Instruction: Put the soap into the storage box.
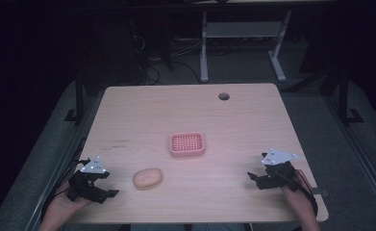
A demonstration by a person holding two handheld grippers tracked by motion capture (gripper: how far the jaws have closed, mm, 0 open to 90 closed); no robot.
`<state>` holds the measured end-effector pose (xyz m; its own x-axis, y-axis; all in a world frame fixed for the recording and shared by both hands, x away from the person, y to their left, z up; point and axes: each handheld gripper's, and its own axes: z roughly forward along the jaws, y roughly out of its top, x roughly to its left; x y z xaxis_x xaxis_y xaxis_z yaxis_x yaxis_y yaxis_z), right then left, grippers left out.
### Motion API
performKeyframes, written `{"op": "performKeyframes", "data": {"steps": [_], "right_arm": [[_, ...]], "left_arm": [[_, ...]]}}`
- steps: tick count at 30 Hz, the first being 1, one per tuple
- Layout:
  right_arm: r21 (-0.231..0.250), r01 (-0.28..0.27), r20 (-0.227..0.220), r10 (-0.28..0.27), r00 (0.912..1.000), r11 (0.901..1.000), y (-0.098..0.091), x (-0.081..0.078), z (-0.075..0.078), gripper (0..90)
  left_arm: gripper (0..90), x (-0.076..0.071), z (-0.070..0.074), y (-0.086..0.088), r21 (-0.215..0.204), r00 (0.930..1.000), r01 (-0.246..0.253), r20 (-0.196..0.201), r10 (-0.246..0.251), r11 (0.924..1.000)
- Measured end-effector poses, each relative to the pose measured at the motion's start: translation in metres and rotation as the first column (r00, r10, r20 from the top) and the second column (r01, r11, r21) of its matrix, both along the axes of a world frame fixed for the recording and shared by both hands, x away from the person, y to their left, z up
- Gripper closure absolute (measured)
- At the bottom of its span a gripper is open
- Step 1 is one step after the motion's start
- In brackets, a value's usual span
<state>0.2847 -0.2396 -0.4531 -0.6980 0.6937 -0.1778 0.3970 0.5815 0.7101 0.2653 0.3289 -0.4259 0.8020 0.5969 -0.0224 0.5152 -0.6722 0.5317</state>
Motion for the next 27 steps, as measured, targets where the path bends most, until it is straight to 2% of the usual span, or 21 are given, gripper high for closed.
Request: {"op": "performKeyframes", "data": {"steps": [27], "right_arm": [[-0.010, -0.008, -0.003, 0.008, 1.0000, 0.9999, 0.002, 0.001, -0.001, 13.8]], "left_arm": [[21.7, 0.001, 0.002, -0.011, 0.007, 0.9995, 0.029, 0.016, -0.029, 0.9996]]}}
